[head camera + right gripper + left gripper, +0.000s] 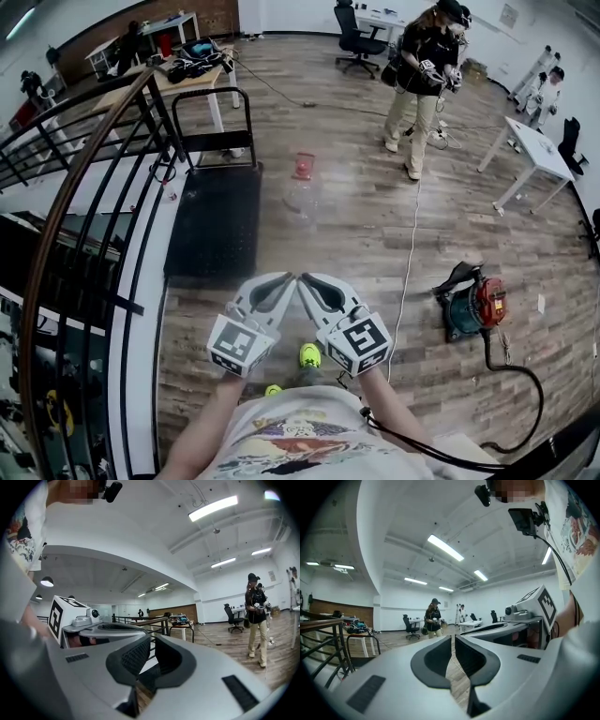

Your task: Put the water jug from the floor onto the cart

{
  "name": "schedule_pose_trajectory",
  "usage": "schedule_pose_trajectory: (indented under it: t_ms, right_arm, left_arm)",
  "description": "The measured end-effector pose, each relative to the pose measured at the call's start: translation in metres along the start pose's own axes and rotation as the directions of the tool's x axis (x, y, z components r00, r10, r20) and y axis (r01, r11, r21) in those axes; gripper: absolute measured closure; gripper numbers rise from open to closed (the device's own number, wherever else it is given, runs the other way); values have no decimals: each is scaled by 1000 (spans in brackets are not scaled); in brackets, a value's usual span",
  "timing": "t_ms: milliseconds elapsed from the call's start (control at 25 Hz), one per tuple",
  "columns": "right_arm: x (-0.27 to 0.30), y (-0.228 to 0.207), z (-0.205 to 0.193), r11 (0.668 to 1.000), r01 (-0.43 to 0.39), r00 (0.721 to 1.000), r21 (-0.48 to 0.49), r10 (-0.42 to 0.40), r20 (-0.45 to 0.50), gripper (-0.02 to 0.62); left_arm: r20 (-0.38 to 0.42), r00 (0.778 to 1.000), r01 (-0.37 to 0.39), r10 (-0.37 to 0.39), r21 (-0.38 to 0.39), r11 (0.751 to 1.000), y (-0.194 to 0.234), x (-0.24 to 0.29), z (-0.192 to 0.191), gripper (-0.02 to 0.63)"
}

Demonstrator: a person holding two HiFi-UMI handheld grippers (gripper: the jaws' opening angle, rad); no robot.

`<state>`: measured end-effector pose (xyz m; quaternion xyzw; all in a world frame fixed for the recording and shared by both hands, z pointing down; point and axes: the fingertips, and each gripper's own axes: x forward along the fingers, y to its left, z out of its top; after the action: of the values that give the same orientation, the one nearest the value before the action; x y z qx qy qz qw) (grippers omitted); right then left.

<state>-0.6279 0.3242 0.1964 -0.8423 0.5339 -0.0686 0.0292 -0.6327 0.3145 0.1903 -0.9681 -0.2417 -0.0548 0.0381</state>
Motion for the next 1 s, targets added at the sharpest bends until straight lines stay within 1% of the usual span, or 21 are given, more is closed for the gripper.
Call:
schedule_pose_trajectory:
  t_ms: [120,280,480,760,1000]
  right_arm:
    - [8,-32,-3,1000,-18,1000,15,18,-5,571]
    - [21,-67,-4,999,-47,999,27,48,-9,571]
    - [33,-101,-1,997,-78,997,8,78,-14,571]
    - [39,-132,-2,998,-67,997,0,67,-30,571]
    - [51,-151,1,999,-53,998,0,53,-36,571]
  left_arm:
    - [-21,1000,-12,12,-7,1000,9,32,-4,593]
    - [-38,998,-46,46,-16,999,23,66,-8,593]
    - [-42,997,-70,69,-9,998,35,100,-6,594]
    - [-50,996,-72,71,-25,997,42,130,-11,594]
    - [-57,996,-69,68,-14,998,55,148,-11,594]
